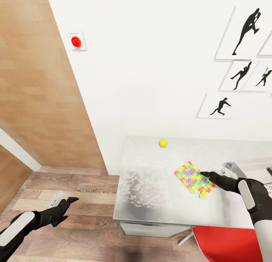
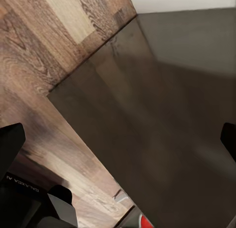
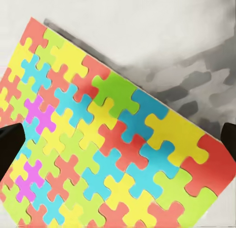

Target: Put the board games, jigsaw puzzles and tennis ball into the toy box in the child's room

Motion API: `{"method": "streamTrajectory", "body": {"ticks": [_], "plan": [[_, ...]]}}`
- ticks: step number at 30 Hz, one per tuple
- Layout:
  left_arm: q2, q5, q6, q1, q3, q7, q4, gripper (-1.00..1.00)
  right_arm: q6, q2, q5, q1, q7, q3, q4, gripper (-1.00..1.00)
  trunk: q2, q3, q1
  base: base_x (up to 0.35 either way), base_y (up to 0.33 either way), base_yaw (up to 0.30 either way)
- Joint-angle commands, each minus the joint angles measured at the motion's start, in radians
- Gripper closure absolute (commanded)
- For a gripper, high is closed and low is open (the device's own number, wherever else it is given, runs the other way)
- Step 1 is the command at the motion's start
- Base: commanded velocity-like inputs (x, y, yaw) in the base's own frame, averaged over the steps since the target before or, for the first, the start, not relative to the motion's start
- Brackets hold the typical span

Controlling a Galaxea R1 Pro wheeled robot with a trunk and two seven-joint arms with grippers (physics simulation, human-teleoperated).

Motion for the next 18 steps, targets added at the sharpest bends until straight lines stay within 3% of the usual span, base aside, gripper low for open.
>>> {"method": "streamTrajectory", "body": {"ticks": [1, 8, 18], "plan": [[0.001, 0.011, -0.001, -0.001, -0.003, 0.008, -0.001, -1.0, 0.006, 0.0, 0.004, -0.001, 0.006, -0.003, -0.001, -1.0, -0.002, -0.002, 0.001, -0.025, 0.17, 0.0], [0.001, 0.011, -0.001, -0.001, -0.003, 0.008, -0.001, -1.0, 0.005, 0.0, 0.004, -0.001, 0.006, -0.003, -0.001, -1.0, -0.002, -0.002, 0.001, -0.049, 0.225, 0.051], [0.001, 0.011, -0.001, -0.001, -0.003, 0.008, -0.001, -1.0, 0.005, 0.0, 0.004, -0.001, 0.007, -0.003, -0.001, -1.0, -0.002, -0.002, 0.001, -0.045, 0.171, 0.182]]}}
